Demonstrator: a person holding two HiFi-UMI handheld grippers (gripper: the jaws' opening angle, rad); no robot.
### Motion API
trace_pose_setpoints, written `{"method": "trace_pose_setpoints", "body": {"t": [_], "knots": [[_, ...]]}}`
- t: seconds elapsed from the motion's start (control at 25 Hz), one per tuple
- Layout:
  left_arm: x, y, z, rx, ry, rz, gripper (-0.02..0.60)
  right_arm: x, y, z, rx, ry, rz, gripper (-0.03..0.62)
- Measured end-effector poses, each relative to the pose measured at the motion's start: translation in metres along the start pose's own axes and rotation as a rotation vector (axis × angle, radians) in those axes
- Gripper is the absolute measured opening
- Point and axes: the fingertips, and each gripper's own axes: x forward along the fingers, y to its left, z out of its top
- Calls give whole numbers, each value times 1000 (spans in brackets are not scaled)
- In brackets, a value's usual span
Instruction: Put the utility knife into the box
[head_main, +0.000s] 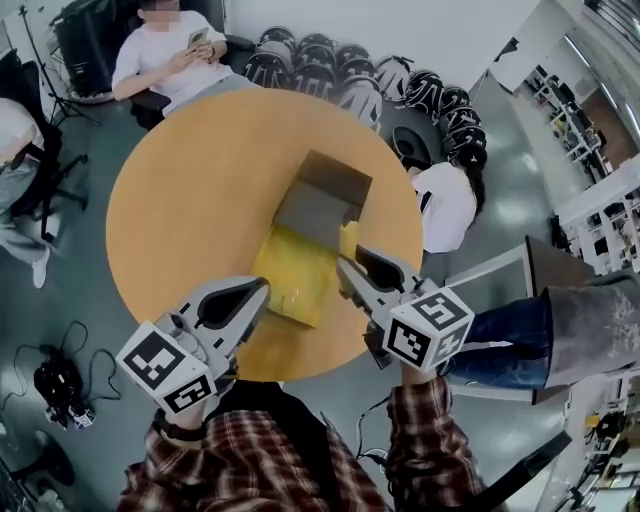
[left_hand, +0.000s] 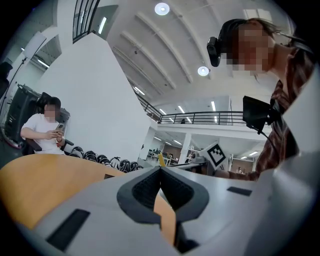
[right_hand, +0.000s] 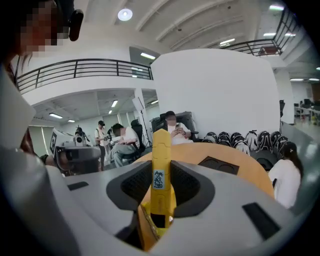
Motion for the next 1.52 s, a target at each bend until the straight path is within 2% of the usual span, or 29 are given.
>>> {"method": "trace_pose_setpoints", "body": {"t": [0.2,0.52,0.88,1.24,1.52], "knots": [[-15,14,-5,-23,-17,43,11,51,-5,-38,-67,189,45,123],[-31,15,-29,-70,-11,106,11,118,-22,-134,-141,498,104,123],[-64,24,-51,-122,-9,194,11,167,-30,-215,-222,749,116,123],[-83,31,-61,-138,-19,245,11,187,-36,-260,-252,877,107,123],[-93,35,-62,-132,-22,245,11,194,-29,-265,-264,880,95,123]]}}
